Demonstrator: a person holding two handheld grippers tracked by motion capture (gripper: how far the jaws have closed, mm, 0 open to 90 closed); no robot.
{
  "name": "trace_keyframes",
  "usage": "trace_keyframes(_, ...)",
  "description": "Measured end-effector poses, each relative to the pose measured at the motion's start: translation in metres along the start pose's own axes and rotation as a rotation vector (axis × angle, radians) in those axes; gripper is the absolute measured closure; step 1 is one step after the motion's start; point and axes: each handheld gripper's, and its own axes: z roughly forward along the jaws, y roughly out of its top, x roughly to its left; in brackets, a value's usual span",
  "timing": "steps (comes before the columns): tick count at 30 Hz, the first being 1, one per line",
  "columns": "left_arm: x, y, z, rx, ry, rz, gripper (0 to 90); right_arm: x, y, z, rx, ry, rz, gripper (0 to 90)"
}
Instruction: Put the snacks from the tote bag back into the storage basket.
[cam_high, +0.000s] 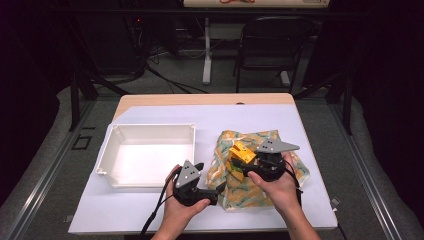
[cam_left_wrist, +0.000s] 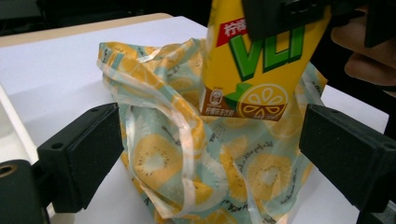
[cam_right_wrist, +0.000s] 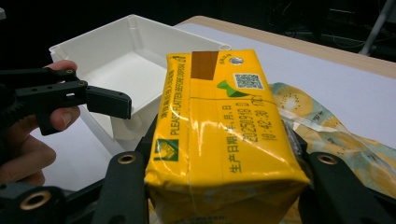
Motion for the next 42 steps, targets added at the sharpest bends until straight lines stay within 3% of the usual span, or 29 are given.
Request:
trace_keyframes(7, -0.006, 0.004, -0.001, -0.015, -0.016, 0.012, 7.5, 0.005, 0.001, 0.000, -0.004, 0.012, 0.005, 51.3)
trace_keyframes(12, -0.014, 0.006, 0.000, -0.015, -0.022, 0.045, 7.7, 0.007, 0.004, -0.005, -0.018, 0.021, 0.014, 51.3)
trace_keyframes(19, -0.013, 0.004, 0.003, -0.006, -0.025, 0.032, 7.4, 0.017, 0.007, -0.006, -0.033, 0.041, 0.012, 51.4)
trace_keyframes(25, -0.012, 0.003, 0.004, -0.043, -0.023, 0.031, 8.3, 0.026, 0.008, -0.003, -0.031, 0.062, 0.007, 51.4)
trace_keyframes(26, -0.011, 0.003, 0.003, -0.027, -0.030, 0.039, 8.4, 0.027, 0.008, -0.002, -0.029, 0.066, 0.004, 51.3)
trace_keyframes(27, -0.012, 0.002, 0.004, -0.038, -0.010, 0.034, 8.9, 0.029, 0.008, -0.002, -0.029, 0.065, 0.003, 51.3)
trace_keyframes(28, -0.011, 0.001, 0.003, -0.032, -0.037, 0.031, 9.7, 0.031, 0.008, -0.001, -0.029, 0.064, 0.002, 51.3)
trace_keyframes(32, -0.012, 0.001, 0.004, -0.019, -0.066, 0.027, 8.5, 0.035, 0.009, 0.000, -0.030, 0.063, -0.001, 51.2)
trace_keyframes(33, -0.014, 0.001, 0.005, -0.029, -0.048, 0.029, 8.6, 0.037, 0.008, 0.000, -0.032, 0.060, -0.001, 51.2)
trace_keyframes(39, -0.016, 0.002, 0.004, -0.043, -0.034, 0.042, 8.7, 0.041, 0.008, 0.001, -0.033, 0.062, 0.002, 51.2)
trace_keyframes(42, -0.014, 0.002, 0.003, -0.041, -0.052, 0.040, 8.8, 0.044, 0.008, 0.002, -0.029, 0.062, -0.003, 51.2)
